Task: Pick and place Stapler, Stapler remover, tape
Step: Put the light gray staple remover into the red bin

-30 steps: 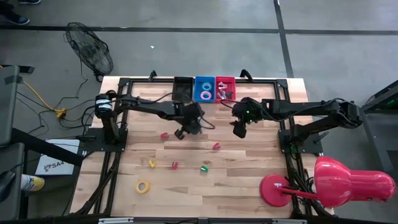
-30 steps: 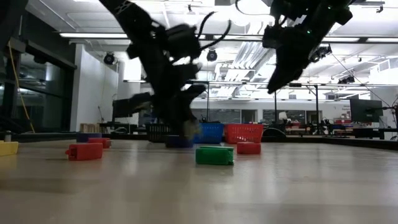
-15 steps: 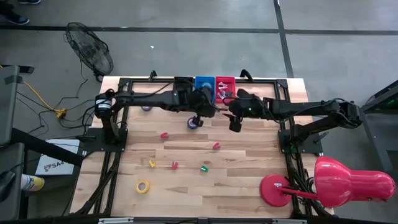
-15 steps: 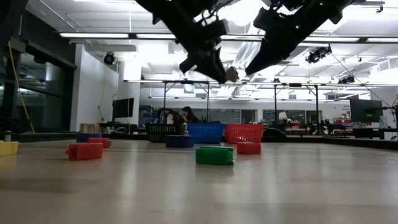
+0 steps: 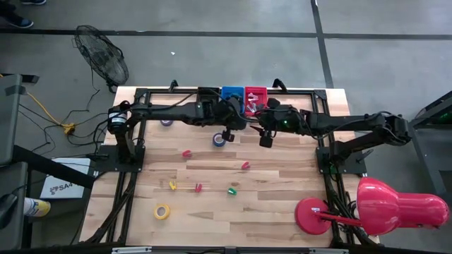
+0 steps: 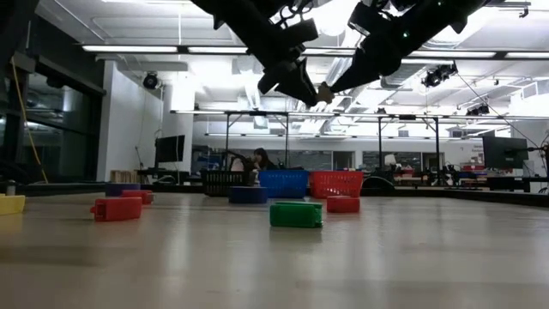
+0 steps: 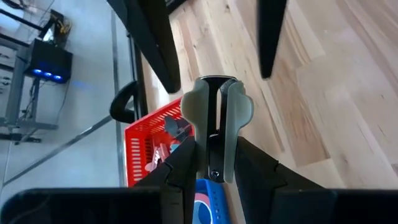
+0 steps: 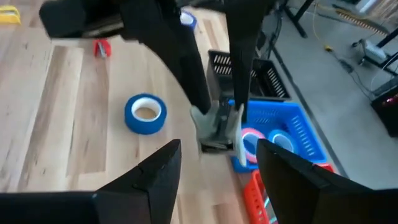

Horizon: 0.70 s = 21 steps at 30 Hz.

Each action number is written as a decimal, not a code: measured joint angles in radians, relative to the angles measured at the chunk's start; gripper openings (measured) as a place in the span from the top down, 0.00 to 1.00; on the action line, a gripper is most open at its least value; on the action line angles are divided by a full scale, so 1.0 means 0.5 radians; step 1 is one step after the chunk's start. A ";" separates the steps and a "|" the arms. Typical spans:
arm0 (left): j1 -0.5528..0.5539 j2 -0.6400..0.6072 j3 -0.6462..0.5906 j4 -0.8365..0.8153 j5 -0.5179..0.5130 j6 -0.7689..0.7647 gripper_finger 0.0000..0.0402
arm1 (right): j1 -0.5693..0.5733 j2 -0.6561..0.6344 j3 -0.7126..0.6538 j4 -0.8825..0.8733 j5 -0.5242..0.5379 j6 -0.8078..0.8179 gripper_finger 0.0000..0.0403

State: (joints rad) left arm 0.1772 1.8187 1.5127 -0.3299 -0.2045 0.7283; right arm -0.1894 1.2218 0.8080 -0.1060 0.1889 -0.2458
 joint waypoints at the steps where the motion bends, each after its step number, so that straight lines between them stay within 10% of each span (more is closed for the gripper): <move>1: 0.000 -0.001 0.000 0.008 -0.001 -0.007 0.80 | 0.000 0.005 0.000 0.022 0.000 -0.003 0.50; 10: -0.001 -0.003 0.000 0.080 0.001 -0.053 0.80 | 0.000 0.053 0.000 0.046 0.044 -0.019 0.52; 21: -0.001 -0.003 0.000 0.057 0.011 -0.075 0.80 | 0.000 0.053 0.000 0.058 0.089 -0.021 0.77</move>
State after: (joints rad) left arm 0.1768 1.8172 1.5127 -0.3016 -0.1989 0.6910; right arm -0.1893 1.2484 0.8078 -0.0771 0.2334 -0.2563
